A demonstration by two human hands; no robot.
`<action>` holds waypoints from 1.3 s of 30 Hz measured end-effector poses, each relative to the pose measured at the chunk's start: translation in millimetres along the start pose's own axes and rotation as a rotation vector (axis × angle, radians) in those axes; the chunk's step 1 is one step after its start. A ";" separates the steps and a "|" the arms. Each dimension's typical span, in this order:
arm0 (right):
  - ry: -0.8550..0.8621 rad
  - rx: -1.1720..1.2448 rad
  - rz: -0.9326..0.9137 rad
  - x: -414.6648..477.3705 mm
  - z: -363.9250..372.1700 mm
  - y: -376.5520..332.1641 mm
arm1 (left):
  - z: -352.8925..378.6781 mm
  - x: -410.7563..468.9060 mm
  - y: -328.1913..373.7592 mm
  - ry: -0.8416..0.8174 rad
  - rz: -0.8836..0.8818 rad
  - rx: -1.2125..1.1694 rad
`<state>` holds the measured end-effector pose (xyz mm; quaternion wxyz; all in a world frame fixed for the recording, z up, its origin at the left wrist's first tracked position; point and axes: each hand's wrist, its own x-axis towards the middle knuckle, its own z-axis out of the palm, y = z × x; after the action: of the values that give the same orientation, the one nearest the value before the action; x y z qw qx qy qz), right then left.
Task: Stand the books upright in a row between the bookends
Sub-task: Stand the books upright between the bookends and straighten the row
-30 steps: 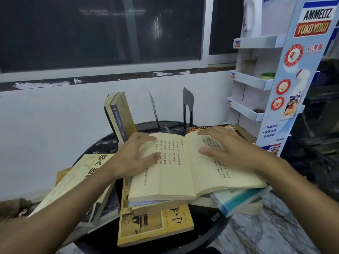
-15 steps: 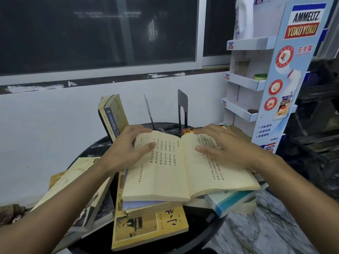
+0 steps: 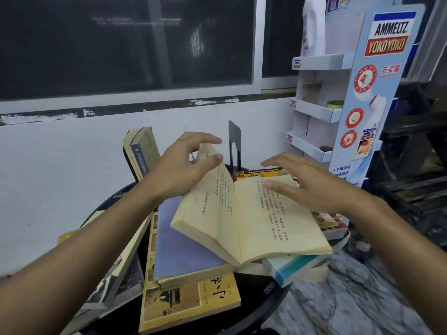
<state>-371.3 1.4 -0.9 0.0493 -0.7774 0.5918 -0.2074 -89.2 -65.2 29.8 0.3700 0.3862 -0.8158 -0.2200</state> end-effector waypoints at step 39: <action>-0.085 0.019 -0.019 -14.6 33.7 30.8 | 77.9 -22.4 -35.5 -0.299 -0.046 0.148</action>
<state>-389.3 0.4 -45.3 0.0800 -0.7907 0.5796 -0.1803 -123.2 -63.2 -51.9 0.2100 0.3940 -0.8667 -0.2226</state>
